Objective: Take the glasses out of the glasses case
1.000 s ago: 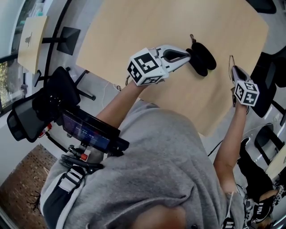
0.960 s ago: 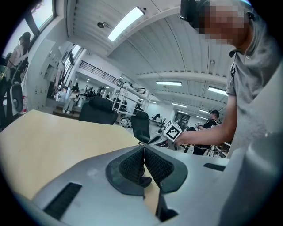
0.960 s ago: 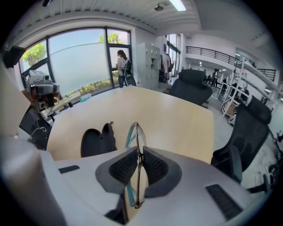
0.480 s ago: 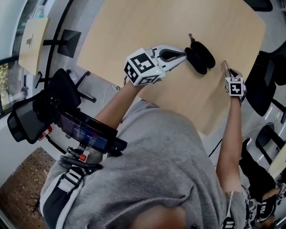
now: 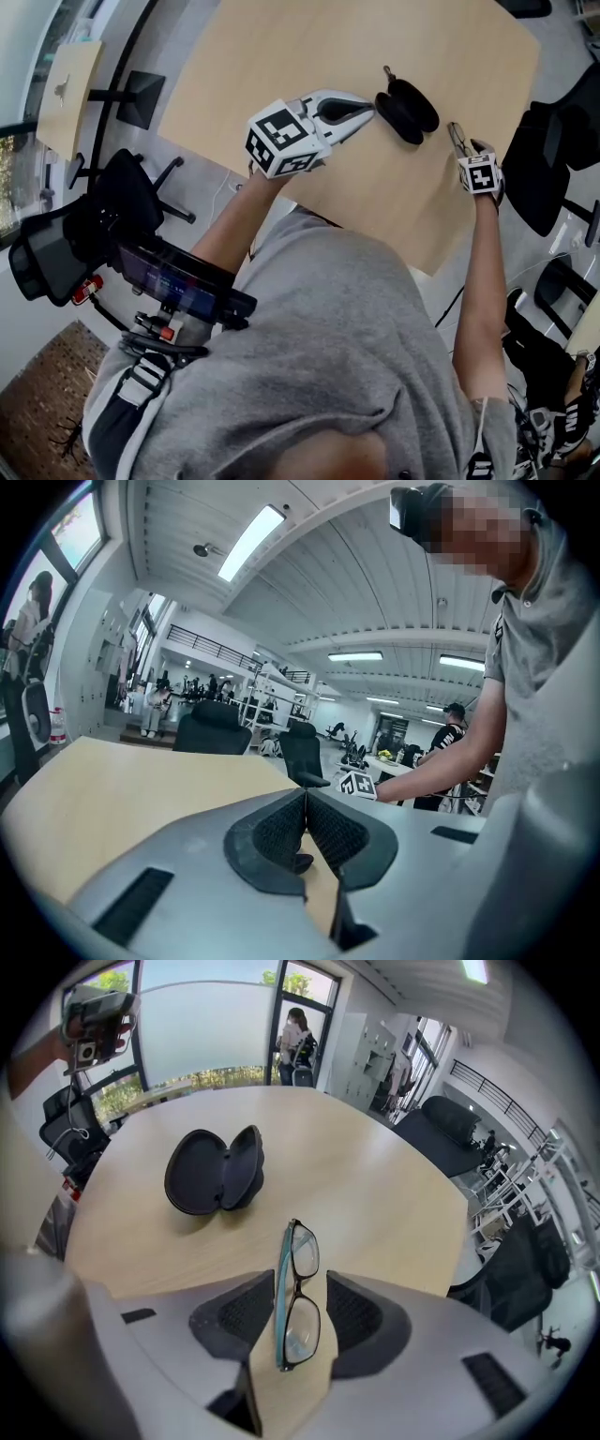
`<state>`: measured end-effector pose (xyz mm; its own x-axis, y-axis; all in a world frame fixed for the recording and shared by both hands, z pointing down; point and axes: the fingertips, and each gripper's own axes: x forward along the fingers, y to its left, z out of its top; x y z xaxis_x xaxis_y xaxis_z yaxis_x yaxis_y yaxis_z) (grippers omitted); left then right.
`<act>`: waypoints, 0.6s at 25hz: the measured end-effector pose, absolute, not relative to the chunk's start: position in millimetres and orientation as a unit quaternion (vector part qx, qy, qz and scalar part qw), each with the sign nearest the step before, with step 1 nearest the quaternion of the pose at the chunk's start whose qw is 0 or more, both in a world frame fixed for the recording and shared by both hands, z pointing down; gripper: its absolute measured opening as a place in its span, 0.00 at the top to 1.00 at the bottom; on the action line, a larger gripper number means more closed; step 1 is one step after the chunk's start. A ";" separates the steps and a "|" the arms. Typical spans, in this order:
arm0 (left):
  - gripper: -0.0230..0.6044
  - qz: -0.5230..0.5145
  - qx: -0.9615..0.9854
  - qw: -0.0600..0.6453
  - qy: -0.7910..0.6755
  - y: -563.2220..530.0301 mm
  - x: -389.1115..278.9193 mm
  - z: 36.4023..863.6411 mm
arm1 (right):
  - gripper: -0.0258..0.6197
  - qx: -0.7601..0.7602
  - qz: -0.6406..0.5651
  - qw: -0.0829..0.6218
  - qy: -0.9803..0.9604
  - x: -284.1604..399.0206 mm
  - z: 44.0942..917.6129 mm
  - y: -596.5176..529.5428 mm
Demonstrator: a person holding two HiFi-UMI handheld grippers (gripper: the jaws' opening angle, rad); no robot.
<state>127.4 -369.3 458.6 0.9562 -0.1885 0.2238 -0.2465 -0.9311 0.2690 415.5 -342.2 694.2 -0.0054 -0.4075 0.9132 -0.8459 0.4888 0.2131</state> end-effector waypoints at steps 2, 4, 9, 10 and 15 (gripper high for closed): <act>0.96 0.096 0.978 0.142 -0.116 -361.5 119.6 452.5 | 0.71 0.466 0.198 0.530 -0.680 410.5 681.9 -335.1; 0.96 0.092 0.979 0.136 -0.122 -355.3 113.7 446.1 | 0.71 0.478 0.179 0.519 -0.685 407.9 663.9 -332.3; 0.96 0.078 0.981 0.115 -0.135 -328.5 116.6 419.7 | 0.72 0.542 0.132 0.438 -0.705 409.2 577.5 -316.7; 0.96 0.072 0.982 0.107 -0.137 -314.4 118.3 409.9 | 0.72 0.555 0.127 0.410 -0.713 407.4 553.4 -303.5; 0.96 0.041 0.986 0.069 -0.146 -244.7 110.2 363.8 | 0.95 0.583 0.125 0.230 -0.769 367.0 439.0 -232.6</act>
